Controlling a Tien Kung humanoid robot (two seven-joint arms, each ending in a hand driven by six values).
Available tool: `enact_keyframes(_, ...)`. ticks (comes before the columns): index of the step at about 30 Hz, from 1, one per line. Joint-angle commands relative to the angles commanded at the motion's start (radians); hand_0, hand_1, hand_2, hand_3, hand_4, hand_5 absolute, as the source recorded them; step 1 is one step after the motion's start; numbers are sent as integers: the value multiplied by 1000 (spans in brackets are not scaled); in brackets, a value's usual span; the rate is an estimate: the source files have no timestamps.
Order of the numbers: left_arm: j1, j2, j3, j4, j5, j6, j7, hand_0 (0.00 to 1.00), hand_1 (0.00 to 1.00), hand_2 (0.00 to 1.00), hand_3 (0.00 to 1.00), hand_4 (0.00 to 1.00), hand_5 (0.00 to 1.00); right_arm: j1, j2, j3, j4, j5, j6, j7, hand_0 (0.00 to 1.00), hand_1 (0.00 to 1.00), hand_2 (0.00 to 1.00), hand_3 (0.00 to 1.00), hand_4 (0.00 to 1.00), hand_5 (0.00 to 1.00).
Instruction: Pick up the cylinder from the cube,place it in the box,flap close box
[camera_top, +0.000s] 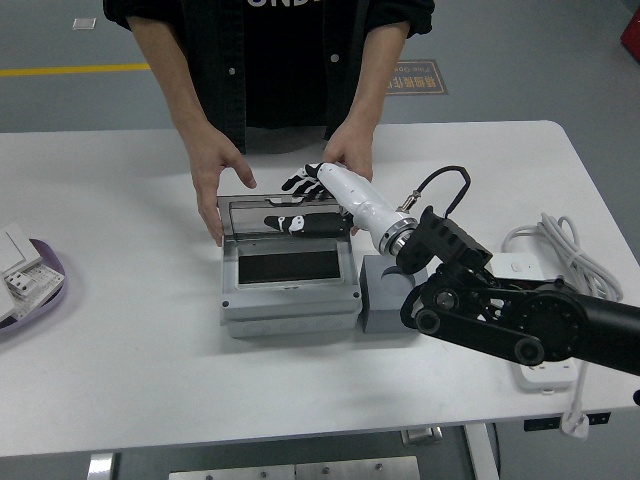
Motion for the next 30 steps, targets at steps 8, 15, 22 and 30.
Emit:
enact_keyframes(8, 2, -8, -18, 0, 19, -5, 12, 513, 561, 566, 601, 692, 319, 13, -33, -29, 135, -150, 59, -94, 639, 610, 653, 668, 882, 590)
enact_keyframes(15, 0, -12, -16, 0, 13, -4, 14, 513, 562, 565, 599, 704, 300, 13, -46, -34, 155, -93, 96, -86, 638, 601, 652, 657, 827, 554)
enact_keyframes(22, -1, -11, -16, 1, 8, -2, 14, 513, 562, 565, 596, 707, 299, 8, -57, -26, 144, 13, 130, -48, 637, 604, 655, 657, 658, 513)
enact_keyframes(30, 0, -13, -10, 1, -5, 0, 12, 513, 562, 565, 596, 708, 300, -44, -96, 64, 144, 65, 88, 5, 631, 605, 658, 661, 626, 527)
